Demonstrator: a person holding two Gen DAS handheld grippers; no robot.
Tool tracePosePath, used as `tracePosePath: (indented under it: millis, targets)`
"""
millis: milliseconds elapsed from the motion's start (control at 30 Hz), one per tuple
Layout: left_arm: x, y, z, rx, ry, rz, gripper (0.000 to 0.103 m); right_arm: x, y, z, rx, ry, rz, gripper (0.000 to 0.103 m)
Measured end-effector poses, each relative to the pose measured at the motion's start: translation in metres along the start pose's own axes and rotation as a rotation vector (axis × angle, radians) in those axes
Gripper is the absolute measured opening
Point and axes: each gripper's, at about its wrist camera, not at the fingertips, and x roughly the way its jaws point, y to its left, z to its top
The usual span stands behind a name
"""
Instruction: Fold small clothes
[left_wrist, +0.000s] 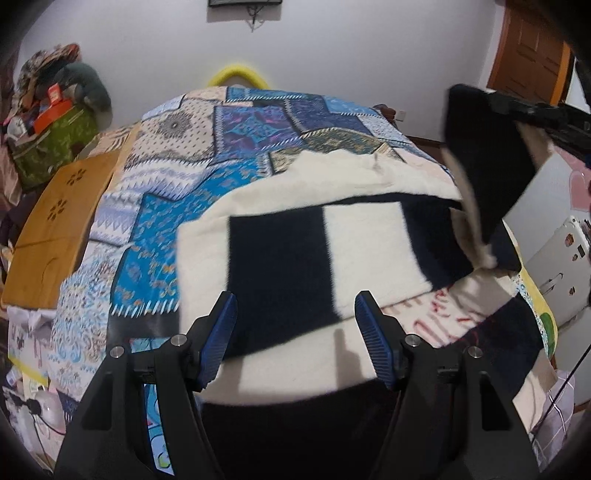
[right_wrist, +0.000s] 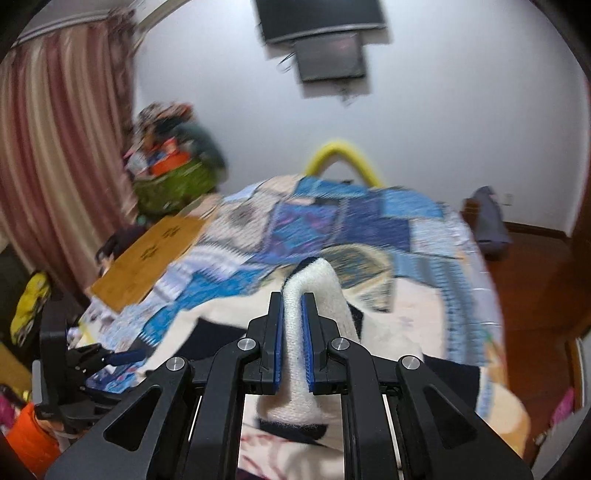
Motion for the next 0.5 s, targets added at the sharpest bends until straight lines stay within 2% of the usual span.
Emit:
tracePosePath:
  millis: [133,200,267,433,500]
  targets:
    - [-0.001,0.010,-0.008,-0.019,0.020,-0.005,0.065,0.030,0.032,-0.009,-0.048,0.065,0.063,0.009]
    - [0.001,0.010,-0.010,-0.021,0.034,-0.014,0.065,0.040,0.039,-0.013,-0.058,0.099,0.083,0.014]
    - [0.002,0.007,-0.010,-0.013,0.039,-0.013,0.065,0.049,0.044,-0.015,-0.071,0.133,0.090,0.014]
    - [0.004,-0.011,-0.004,0.020,0.037,-0.022,0.065,0.037,0.037,-0.015,-0.075,0.133,0.084,0.020]
    - [0.005,-0.022,0.001,0.046,0.027,-0.017,0.065,0.026,0.024,-0.017,-0.073,0.119,0.061,0.028]
